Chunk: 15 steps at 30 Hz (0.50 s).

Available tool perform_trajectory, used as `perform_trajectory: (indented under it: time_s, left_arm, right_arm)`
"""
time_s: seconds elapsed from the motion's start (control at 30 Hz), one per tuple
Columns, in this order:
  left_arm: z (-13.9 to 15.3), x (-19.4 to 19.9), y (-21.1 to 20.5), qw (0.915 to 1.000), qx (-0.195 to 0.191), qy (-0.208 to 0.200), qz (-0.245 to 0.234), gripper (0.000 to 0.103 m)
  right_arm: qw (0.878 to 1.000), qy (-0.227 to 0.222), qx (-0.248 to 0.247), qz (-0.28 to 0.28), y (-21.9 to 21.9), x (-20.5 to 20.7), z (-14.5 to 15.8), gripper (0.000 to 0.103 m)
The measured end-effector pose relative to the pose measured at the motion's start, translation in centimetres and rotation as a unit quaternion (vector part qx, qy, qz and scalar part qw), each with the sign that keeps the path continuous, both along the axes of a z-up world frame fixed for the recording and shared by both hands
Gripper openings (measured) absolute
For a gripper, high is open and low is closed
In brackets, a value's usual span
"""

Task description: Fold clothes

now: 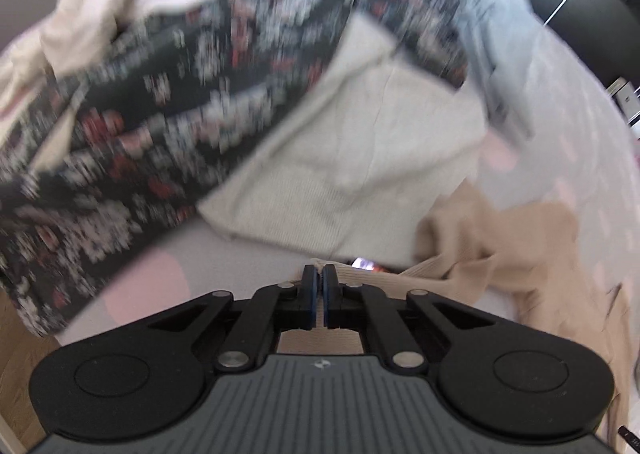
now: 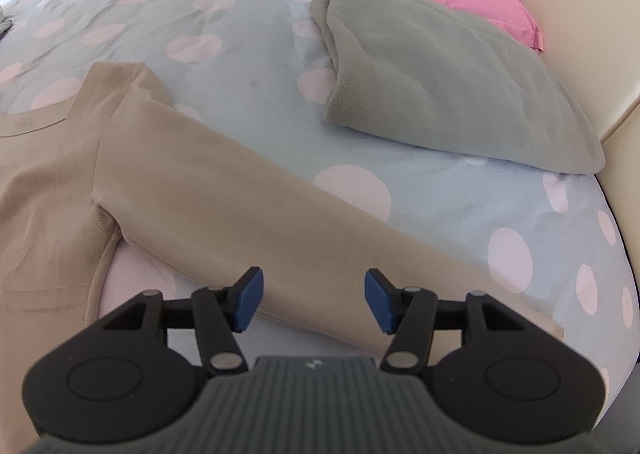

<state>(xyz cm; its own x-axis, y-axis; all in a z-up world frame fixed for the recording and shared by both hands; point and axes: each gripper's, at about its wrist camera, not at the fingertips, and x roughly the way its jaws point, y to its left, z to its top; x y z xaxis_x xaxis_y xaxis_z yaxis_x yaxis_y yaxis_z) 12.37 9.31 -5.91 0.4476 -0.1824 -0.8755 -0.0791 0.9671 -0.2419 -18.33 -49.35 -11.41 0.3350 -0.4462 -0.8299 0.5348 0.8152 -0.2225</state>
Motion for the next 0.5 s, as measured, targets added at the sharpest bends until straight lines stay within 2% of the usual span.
perform_trajectory:
  time_s: [0.1,0.23,0.4,0.5]
  left_arm:
    - [3.1,0.2,0.8,0.9993,-0.008,-0.036,0.009,0.001]
    - [5.8,1.7,3.0,0.9978,-0.008,-0.056,0.034,0.0]
    - [7.7,3.7,7.9,0.9923,0.007,-0.073,0.1,0.0]
    - [7.4,5.1,10.4,0.9886,0.018,-0.072,0.132,0.0]
  right_arm:
    - [1.0,0.004,-0.003,0.006,0.2,0.2,-0.1,0.06]
    - [1.0,0.006,-0.006,0.01,0.3,0.2,-0.1,0.06]
    - [1.0,0.008,-0.009,0.003,0.1,0.1,-0.2,0.06]
    - [1.0,0.012,-0.014,-0.002,0.0,0.2,-0.4,0.06]
